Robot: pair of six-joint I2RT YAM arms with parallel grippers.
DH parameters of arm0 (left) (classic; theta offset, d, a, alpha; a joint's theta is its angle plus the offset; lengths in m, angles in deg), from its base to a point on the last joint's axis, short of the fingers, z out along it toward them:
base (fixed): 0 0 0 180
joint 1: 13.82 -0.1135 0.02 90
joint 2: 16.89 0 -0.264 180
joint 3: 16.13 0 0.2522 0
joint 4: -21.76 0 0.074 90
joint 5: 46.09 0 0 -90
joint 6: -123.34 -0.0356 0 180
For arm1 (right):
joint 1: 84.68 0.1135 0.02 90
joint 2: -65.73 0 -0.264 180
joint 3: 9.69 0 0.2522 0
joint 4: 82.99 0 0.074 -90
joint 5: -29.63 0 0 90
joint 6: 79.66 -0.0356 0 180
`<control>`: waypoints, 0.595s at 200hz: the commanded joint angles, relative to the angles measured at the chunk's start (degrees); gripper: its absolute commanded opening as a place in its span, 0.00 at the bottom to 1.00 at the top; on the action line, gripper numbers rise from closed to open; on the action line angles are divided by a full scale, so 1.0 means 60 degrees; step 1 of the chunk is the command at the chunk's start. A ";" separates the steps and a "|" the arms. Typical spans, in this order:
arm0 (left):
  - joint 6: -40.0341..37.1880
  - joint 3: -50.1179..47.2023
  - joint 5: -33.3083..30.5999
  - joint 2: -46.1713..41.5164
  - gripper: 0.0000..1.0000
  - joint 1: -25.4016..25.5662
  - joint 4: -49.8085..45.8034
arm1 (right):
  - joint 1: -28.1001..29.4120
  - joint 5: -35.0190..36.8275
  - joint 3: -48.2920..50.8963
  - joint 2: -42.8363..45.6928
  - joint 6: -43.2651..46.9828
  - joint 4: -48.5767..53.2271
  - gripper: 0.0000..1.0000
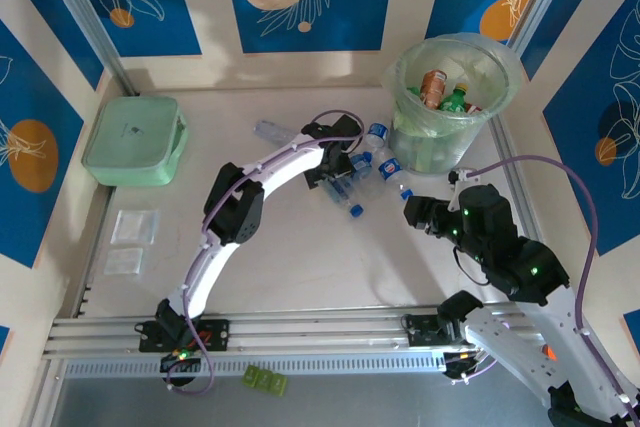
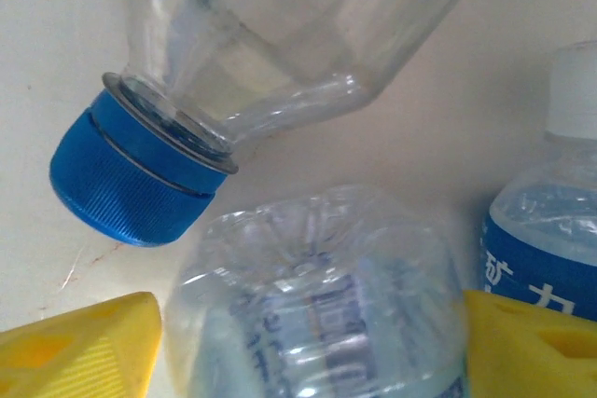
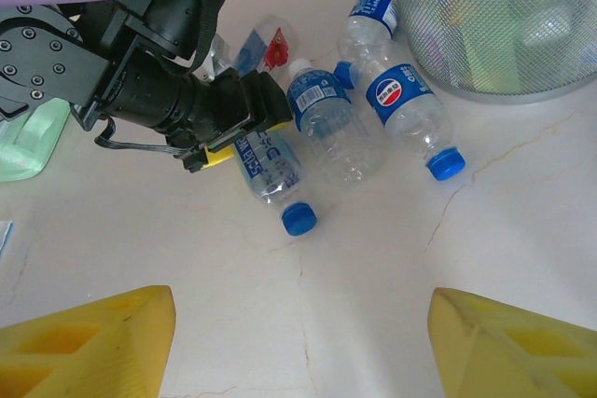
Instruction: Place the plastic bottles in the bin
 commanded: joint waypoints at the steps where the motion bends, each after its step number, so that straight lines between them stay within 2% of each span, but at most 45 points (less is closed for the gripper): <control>1: -0.0048 0.0271 -0.0173 0.0142 0.69 0.0044 -0.0370 | 0.0013 -0.0199 0.0072 0.0036 -0.0012 -0.0144 0.72; 29: -0.0236 0.0181 -0.0356 -0.0014 0.56 0.0022 -0.0489 | 0.0022 -0.0357 -0.0057 -0.0039 -0.0058 -0.0051 0.72; 56: -0.0450 -0.0040 -0.0385 -0.0245 0.50 -0.0001 -0.0427 | 0.0022 -0.0381 -0.0132 -0.0053 -0.0065 0.0042 0.72; 85: -0.0531 -0.0473 -0.0232 -0.0648 0.48 0.0010 -0.0362 | 0.0021 -0.0516 -0.0228 -0.0090 -0.0116 0.0104 0.72; 119: -0.0886 -0.1472 -0.0214 -0.1926 0.50 0.0010 0.0065 | 0.0035 -0.1756 -0.0526 -0.0249 -0.0030 -0.0173 0.72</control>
